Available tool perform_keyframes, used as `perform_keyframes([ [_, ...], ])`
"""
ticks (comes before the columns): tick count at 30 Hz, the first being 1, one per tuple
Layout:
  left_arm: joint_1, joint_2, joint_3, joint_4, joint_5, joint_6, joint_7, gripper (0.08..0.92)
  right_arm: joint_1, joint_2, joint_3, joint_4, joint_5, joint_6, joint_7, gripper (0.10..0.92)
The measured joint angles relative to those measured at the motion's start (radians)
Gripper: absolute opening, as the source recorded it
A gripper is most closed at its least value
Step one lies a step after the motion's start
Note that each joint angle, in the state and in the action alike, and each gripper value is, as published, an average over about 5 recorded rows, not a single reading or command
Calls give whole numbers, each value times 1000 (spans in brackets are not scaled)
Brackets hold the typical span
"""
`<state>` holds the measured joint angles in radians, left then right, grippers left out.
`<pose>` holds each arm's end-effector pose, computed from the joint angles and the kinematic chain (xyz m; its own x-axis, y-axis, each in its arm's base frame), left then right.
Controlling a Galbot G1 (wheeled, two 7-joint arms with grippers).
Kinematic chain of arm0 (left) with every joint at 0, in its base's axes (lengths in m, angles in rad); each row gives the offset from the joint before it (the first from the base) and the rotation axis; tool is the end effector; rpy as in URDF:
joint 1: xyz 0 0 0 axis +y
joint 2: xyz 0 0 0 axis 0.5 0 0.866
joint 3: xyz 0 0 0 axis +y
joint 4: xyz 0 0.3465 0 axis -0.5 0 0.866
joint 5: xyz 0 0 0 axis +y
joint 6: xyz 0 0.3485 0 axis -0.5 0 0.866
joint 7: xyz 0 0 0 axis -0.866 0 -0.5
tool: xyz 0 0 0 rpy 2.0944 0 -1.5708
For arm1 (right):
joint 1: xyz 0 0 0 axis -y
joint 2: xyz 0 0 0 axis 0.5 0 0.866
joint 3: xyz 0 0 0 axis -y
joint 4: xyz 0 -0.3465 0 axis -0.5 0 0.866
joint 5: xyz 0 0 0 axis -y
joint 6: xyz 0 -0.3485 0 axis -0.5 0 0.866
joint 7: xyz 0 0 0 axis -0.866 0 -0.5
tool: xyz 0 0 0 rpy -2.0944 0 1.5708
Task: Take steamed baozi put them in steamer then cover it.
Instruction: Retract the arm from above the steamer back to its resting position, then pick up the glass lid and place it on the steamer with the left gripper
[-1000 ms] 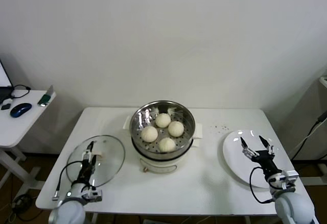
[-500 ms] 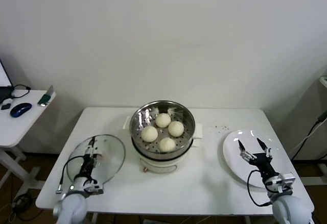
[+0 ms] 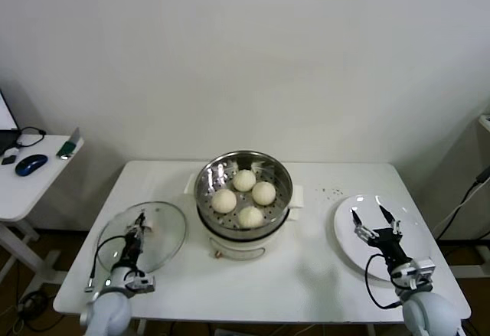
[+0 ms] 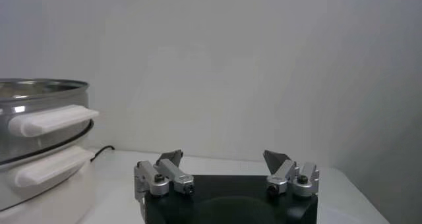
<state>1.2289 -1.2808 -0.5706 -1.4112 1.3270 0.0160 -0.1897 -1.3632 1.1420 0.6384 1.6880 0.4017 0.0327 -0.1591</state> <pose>0.2693 0.1304 -0.4363 -0.9868 -0.0971 0.1297 0.1355 -0.0553 0.9892 0.2455 -0.1632 -0.3555 -0.9854 -0.1052 0.1340 -0.1095 0.9937 -0.0255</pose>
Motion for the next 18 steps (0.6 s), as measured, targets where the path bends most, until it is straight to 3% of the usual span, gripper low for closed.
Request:
perform_keyframes([
  [5,14,13,0,-30,-18,12,-4,144,8,-1,0,-6,-8,4,-1,823],
  [18,135,65,7,-277,-61,163,-27,146,34,-24,-13,-25,-13,3,-1,823],
])
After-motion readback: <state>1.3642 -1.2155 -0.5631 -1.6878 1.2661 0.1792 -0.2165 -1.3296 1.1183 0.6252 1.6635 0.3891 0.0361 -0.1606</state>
